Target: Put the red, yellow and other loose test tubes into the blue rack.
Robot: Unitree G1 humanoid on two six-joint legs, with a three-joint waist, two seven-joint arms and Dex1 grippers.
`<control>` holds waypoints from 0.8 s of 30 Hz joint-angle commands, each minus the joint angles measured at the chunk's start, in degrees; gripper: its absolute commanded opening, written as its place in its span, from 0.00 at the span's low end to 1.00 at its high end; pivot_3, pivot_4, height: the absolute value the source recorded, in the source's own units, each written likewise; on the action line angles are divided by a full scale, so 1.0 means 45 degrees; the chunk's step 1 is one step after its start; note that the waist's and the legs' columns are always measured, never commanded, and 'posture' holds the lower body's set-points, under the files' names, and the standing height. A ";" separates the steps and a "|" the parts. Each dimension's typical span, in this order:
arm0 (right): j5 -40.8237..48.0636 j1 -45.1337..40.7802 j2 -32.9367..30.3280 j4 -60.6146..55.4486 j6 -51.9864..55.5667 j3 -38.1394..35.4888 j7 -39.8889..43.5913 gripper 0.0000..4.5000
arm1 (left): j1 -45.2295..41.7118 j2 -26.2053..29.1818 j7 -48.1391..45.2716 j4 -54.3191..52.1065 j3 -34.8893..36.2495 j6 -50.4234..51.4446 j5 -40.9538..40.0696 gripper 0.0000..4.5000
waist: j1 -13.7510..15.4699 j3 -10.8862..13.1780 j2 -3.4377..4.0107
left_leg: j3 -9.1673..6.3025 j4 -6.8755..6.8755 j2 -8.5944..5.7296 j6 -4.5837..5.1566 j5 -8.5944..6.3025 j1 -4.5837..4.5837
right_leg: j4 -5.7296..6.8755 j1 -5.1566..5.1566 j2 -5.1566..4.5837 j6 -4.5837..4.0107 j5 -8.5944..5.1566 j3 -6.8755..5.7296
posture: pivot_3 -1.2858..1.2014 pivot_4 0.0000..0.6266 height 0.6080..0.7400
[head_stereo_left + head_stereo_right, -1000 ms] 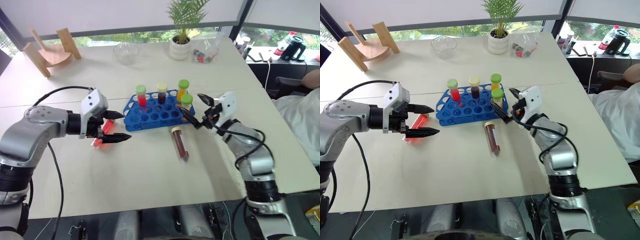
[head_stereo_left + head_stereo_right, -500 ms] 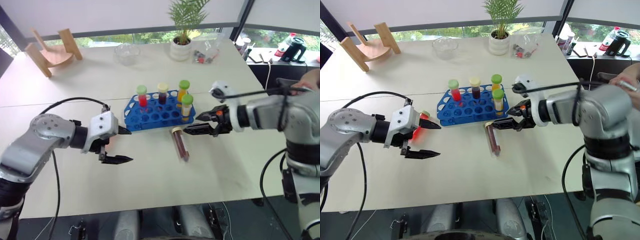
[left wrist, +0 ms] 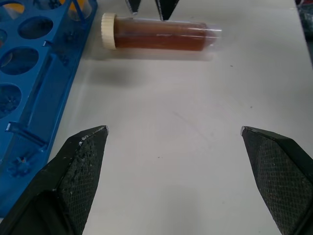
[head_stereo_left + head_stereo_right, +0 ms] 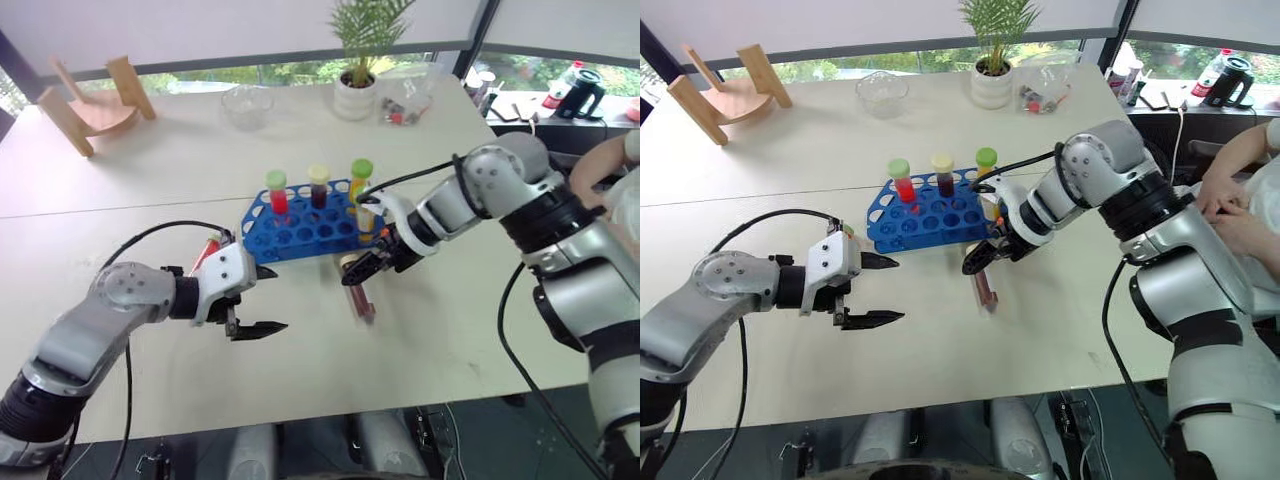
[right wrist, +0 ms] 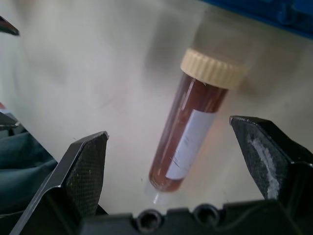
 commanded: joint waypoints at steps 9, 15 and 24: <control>-0.0981 0.2233 0.1395 -0.1738 0.0102 -0.0180 -0.2582 0.37 | 0.0366 -0.0524 0.0960 -0.0751 -0.0156 -0.0026 0.0174 1.00 | -0.0251 -0.0052 -0.0050 | -0.0010 -0.0028 0.0009 0.0001 0.0000 0.0102 | 0.0044 0.0063 0.0027 -0.0016 -0.0009 0.0016 | 0.52 0.24 1.00; -0.0846 0.2890 0.1537 -0.2169 0.0102 -0.1264 -0.3855 0.19 | -0.0022 -0.0717 0.0959 -0.0204 -0.0229 -0.0218 0.0287 1.00 | -0.0249 -0.0092 -0.0097 | -0.0013 -0.0026 0.0010 0.0001 -0.0001 0.0135 | 0.0039 0.0102 0.0025 -0.0022 -0.0013 0.0009 | 0.52 0.24 1.00; 0.1114 0.3125 -0.1956 -0.5038 0.0102 -0.1428 -0.2591 0.19 | -0.0519 -0.0817 0.0496 0.0516 -0.0352 -0.0401 0.0364 1.00 | 0.0168 -0.0078 -0.0074 | -0.0016 -0.0039 0.0003 0.0014 -0.0009 0.0094 | -0.0019 0.0098 0.0012 -0.0011 -0.0024 -0.0005 | 0.52 0.24 1.00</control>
